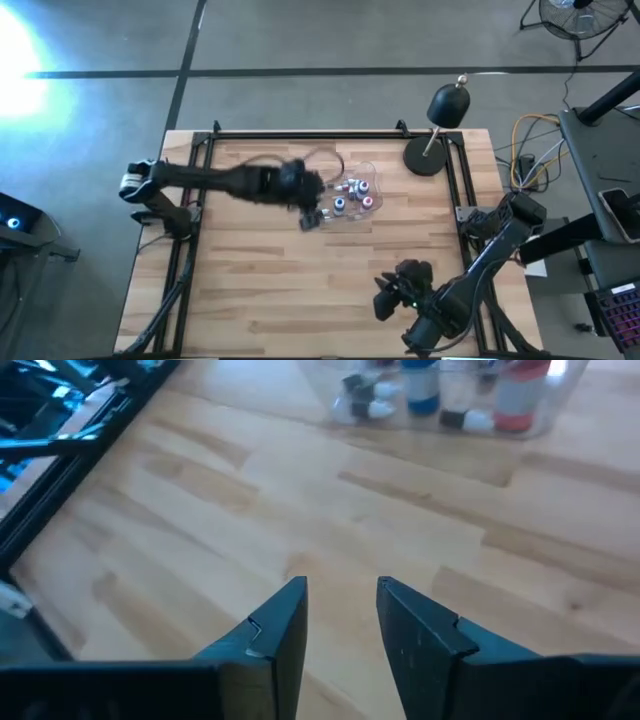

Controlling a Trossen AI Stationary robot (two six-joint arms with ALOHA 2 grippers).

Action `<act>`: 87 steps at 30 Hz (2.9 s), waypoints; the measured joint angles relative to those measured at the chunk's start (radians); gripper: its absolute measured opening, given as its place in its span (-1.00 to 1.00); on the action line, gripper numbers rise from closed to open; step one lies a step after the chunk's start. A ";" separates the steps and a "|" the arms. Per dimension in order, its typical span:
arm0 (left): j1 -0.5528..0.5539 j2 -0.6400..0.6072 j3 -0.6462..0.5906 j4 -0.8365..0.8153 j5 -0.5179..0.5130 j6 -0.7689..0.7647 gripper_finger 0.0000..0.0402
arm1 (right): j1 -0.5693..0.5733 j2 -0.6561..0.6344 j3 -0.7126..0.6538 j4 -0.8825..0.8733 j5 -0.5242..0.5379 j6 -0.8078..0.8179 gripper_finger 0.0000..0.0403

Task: Pick & Place food coloring
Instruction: Put the small blue food coloring bottle into the transparent bin, then return to Home Position

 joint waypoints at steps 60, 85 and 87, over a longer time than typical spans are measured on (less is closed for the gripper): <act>-0.619 -0.684 -0.483 0.300 -0.133 -0.648 -0.07 | -0.344 -0.481 -0.516 1.223 -0.472 -1.178 -0.40; 0.006 -0.942 -0.864 0.786 0.459 -0.221 -0.07 | -0.670 -1.276 -1.159 1.416 -0.761 -1.410 -0.41; 0.034 -0.962 -0.886 0.784 0.460 -0.217 -0.07 | -0.670 -1.303 -1.197 1.421 -0.742 -1.426 -0.41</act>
